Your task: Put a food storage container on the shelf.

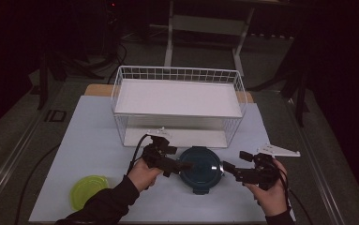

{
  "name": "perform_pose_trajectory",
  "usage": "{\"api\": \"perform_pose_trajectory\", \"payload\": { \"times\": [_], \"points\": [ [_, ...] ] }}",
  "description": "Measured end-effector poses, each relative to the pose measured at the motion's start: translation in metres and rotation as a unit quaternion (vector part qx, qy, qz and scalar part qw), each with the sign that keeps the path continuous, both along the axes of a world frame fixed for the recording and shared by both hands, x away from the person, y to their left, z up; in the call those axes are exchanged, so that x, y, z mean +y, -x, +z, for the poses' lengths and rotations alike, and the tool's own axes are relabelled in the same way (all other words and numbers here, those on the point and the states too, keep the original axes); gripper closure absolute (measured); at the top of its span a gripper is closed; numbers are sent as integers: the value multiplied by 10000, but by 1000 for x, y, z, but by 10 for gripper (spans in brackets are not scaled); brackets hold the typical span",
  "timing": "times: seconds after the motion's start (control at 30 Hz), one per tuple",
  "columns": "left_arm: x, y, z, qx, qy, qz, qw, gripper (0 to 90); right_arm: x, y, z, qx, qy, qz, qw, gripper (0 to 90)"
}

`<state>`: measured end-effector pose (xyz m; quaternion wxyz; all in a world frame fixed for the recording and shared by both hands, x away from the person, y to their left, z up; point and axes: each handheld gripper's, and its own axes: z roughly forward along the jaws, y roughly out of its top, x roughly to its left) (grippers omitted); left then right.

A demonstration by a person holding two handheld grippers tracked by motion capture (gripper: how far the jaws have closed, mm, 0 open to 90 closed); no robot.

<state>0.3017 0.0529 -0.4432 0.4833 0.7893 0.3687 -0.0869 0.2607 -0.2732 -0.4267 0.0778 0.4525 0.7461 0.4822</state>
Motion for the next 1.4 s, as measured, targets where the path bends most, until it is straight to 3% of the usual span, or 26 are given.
{"api": "perform_pose_trajectory", "payload": {
  "times": [0.13, 0.23, 0.37, 0.43, 0.53, 0.67, 0.8, 0.93, 1.07, 1.17, 1.4],
  "points": [
    [5, -6, -13, 362, 72, 171, 9992, 18, -1, -13, -16, 607, -103, 56, 9981, 109],
    [7, -10, -23, 663, 66, 323, 9973, 35, -1, -21, -23, 938, -142, 108, 9954, 147],
    [7, -12, -33, 827, -21, 322, 9960, 45, 0, -28, -30, 1281, -141, 66, 9916, 185],
    [8, -13, -37, 889, -65, 401, 9952, 53, -2, -32, -34, 1514, -234, -4, 9882, 216],
    [11, -16, -44, 1193, -109, 541, 9913, 82, -3, -37, -41, 1800, -265, -91, 9833, 230],
    [12, -17, -48, 1408, -125, 665, 9877, 138, -4, -41, -50, 2102, -264, -178, 9771, 259],
    [13, -21, -53, 1809, -7, 807, 9802, 198, -5, -43, -56, 2385, -386, -161, 9702, 296],
    [14, -23, -56, 2068, 71, 814, 9750, 269, -6, -46, -58, 2554, -394, -157, 9659, 318],
    [14, -24, -59, 2201, 141, 781, 9722, 372, -5, -48, -61, 2728, -396, -137, 9612, 346],
    [13, -25, -62, 2359, 169, 772, 9686, 424, -5, -49, -63, 2848, -480, -136, 9573, 379],
    [18, -26, -70, 2597, 258, 838, 9617, 489, -7, -52, -67, 3081, -674, -124, 9489, 436]
  ]
}}
